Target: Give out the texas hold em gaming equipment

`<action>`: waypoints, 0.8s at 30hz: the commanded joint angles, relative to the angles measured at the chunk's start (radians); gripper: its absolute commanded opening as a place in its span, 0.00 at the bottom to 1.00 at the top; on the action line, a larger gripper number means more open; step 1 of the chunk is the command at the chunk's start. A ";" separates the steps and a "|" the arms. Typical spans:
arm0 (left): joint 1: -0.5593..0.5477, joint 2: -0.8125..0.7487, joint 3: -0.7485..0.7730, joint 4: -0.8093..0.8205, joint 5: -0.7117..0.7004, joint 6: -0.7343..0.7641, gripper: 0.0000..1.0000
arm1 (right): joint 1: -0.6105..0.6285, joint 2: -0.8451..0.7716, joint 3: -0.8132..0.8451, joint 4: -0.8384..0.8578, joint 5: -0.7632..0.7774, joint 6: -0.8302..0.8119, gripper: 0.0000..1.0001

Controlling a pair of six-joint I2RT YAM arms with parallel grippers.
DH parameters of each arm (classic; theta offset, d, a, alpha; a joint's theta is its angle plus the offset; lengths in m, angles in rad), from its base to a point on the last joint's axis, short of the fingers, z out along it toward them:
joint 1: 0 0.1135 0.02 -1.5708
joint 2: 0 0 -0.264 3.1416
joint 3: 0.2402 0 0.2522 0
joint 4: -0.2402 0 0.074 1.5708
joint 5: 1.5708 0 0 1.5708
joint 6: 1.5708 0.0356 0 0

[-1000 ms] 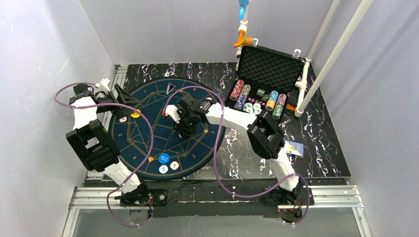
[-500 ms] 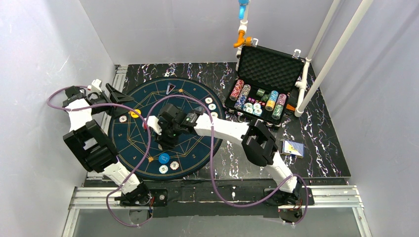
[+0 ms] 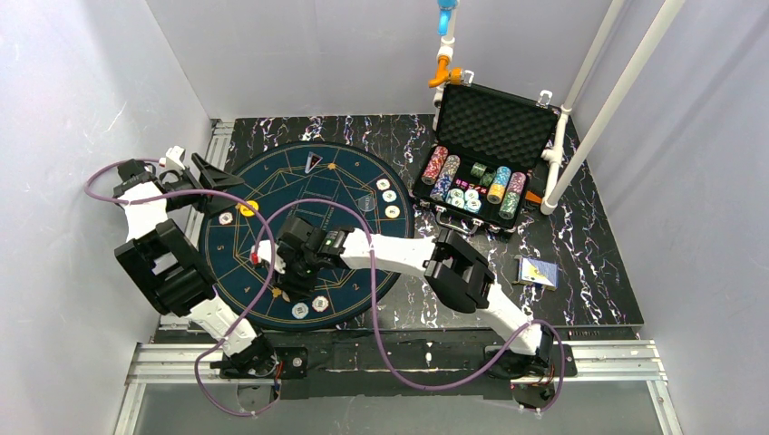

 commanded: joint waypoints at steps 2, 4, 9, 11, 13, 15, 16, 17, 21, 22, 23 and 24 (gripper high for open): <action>0.011 -0.017 0.004 -0.028 0.045 0.025 0.85 | 0.023 0.010 0.042 0.052 -0.012 0.010 0.34; 0.010 -0.017 0.003 -0.037 0.047 0.035 0.85 | 0.027 0.014 0.048 0.053 -0.011 0.011 0.34; 0.011 -0.020 0.006 -0.052 0.047 0.048 0.85 | 0.039 0.031 0.067 0.047 -0.016 0.011 0.35; 0.011 -0.019 0.006 -0.056 0.046 0.050 0.85 | 0.045 0.036 0.069 0.047 -0.016 0.011 0.35; 0.010 -0.021 0.010 -0.061 0.047 0.052 0.85 | 0.048 0.043 0.071 0.047 -0.015 0.009 0.35; 0.011 -0.023 0.010 -0.067 0.047 0.056 0.85 | 0.050 0.053 0.074 0.050 -0.016 0.010 0.35; 0.011 -0.024 0.011 -0.070 0.046 0.061 0.85 | 0.050 0.058 0.077 0.050 -0.017 0.010 0.36; 0.011 -0.024 0.012 -0.074 0.045 0.064 0.85 | 0.050 0.062 0.081 0.050 -0.018 0.010 0.36; 0.010 -0.021 0.011 -0.086 0.049 0.074 0.85 | 0.052 0.077 0.091 0.049 -0.015 0.007 0.36; 0.011 -0.021 0.010 -0.090 0.050 0.077 0.85 | 0.052 0.080 0.091 0.049 -0.014 0.004 0.36; 0.011 -0.020 0.009 -0.092 0.049 0.080 0.85 | 0.052 0.081 0.091 0.049 -0.013 0.005 0.37; 0.011 -0.020 0.009 -0.094 0.048 0.084 0.85 | 0.052 0.083 0.093 0.049 -0.013 0.004 0.37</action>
